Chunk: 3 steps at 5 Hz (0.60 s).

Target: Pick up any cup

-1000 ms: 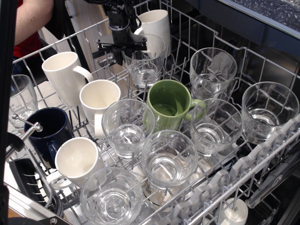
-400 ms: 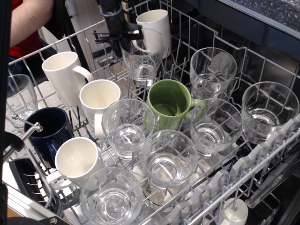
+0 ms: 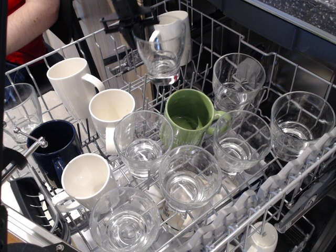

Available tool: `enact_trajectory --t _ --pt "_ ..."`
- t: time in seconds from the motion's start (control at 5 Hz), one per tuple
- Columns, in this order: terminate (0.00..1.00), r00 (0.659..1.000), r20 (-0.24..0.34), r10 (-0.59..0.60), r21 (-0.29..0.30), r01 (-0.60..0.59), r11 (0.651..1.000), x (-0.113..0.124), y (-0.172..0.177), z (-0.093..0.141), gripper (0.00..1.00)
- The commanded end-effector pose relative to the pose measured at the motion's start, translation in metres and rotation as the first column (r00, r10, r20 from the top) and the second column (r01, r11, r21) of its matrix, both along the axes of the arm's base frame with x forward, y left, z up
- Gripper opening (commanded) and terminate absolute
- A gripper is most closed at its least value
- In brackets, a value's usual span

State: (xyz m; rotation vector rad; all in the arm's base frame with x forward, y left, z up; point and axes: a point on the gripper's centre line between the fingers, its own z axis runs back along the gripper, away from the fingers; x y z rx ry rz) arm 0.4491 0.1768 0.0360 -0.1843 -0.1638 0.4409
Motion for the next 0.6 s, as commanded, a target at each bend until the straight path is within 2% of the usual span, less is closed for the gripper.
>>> enact_trajectory --t 0.0,0.2,0.4 --pt "0.00 0.999 0.042 -0.029 0.056 0.027 0.998 0.011 0.000 0.088 0.00" --pt "0.00 0.996 -0.015 -0.085 0.104 0.086 0.991 -0.005 -0.004 0.103 0.00" --pt "1.00 0.989 -0.052 -0.136 0.130 0.142 0.981 -0.019 0.002 0.110 0.00"
